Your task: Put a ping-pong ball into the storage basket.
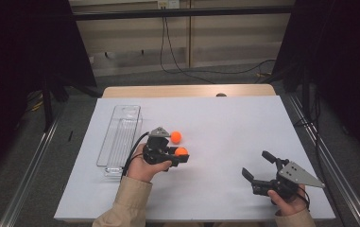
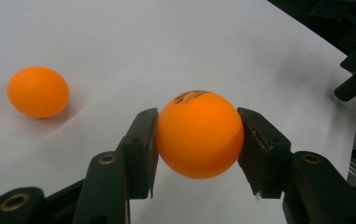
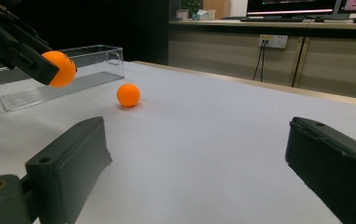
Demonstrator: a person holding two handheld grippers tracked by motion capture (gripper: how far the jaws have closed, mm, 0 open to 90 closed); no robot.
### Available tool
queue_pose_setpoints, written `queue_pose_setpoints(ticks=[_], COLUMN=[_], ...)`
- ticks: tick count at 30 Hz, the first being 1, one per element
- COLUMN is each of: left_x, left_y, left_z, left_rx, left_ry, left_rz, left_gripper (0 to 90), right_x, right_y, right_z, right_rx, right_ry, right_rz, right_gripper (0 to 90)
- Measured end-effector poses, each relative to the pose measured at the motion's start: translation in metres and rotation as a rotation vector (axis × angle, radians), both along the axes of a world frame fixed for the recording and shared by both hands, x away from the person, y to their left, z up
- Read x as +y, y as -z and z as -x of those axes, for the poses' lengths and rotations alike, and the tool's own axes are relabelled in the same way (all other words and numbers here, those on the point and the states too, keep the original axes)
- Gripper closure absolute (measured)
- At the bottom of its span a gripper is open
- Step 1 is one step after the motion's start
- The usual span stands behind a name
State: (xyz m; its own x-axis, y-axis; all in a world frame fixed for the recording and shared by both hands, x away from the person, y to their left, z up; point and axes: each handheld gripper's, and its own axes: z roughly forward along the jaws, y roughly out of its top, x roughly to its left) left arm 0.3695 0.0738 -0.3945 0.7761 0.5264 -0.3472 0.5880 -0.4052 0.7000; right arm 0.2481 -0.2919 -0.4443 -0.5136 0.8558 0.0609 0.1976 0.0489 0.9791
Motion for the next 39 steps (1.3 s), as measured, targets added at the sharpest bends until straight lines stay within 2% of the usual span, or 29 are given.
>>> queue_pose_setpoints(ticks=[39], left_x=[0.019], left_y=[-0.005], left_z=[-0.005], left_rx=[-0.004], left_ry=[-0.043], left_rz=[-0.001], left_gripper=[51.0], right_x=[0.001], right_y=[0.0], right_z=[-0.001], right_rx=[-0.001], right_ry=[-0.004], right_rz=[-0.001], right_gripper=[4.9])
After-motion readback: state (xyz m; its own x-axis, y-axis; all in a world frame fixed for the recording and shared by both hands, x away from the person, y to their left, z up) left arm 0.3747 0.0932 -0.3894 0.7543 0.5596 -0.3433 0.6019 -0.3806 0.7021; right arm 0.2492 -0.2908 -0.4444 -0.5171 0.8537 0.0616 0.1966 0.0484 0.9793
